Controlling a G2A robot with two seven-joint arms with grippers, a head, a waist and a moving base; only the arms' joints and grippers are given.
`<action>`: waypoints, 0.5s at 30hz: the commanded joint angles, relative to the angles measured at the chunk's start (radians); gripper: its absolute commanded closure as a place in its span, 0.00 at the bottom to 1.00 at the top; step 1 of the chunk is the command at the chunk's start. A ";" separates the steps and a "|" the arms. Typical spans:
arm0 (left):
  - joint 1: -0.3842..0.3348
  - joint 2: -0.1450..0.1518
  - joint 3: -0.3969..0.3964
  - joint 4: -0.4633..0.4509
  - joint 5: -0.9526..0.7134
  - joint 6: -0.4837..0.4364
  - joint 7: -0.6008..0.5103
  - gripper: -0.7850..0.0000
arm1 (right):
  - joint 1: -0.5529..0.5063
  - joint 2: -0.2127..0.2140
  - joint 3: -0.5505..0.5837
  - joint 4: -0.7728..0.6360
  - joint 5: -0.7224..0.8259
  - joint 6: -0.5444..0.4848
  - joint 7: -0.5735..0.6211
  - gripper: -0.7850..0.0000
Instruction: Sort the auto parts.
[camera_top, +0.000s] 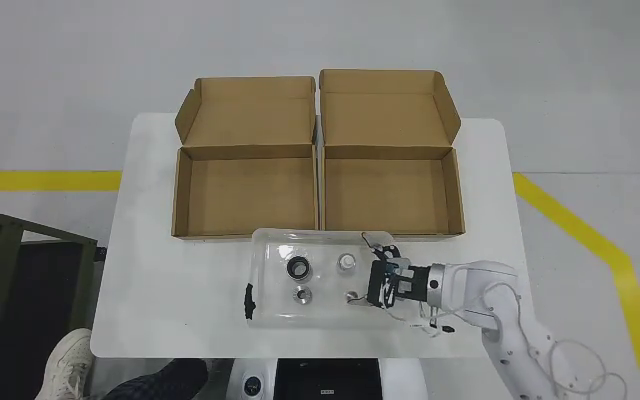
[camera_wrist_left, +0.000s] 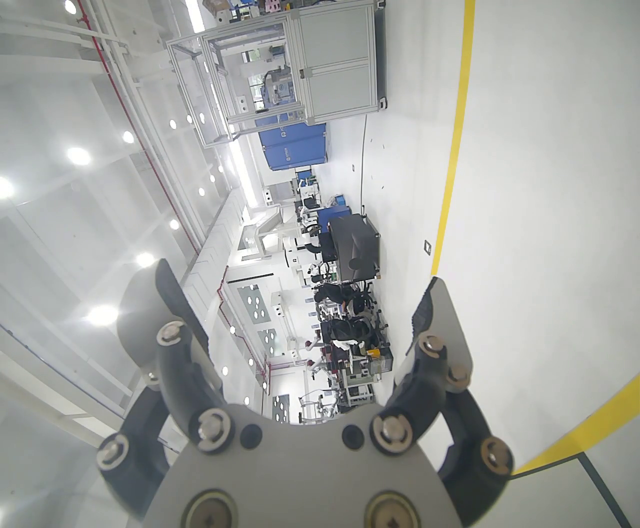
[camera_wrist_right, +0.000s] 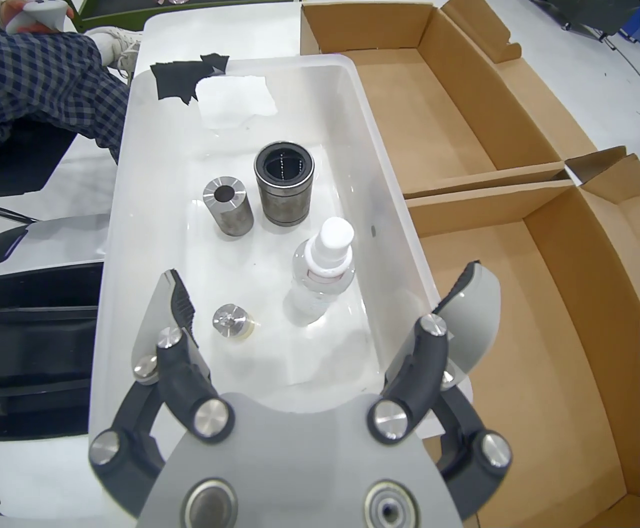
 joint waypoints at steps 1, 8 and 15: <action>0.000 0.000 0.000 0.000 0.000 0.000 0.000 0.00 | 0.005 0.001 -0.009 0.004 -0.004 0.010 0.004 0.00; 0.000 0.000 0.000 0.000 0.000 0.000 0.000 0.00 | 0.013 0.004 -0.034 0.009 -0.011 0.025 0.016 0.19; 0.000 0.000 0.000 0.000 0.000 0.000 0.000 0.00 | 0.031 0.007 -0.054 0.032 -0.006 0.042 0.020 0.42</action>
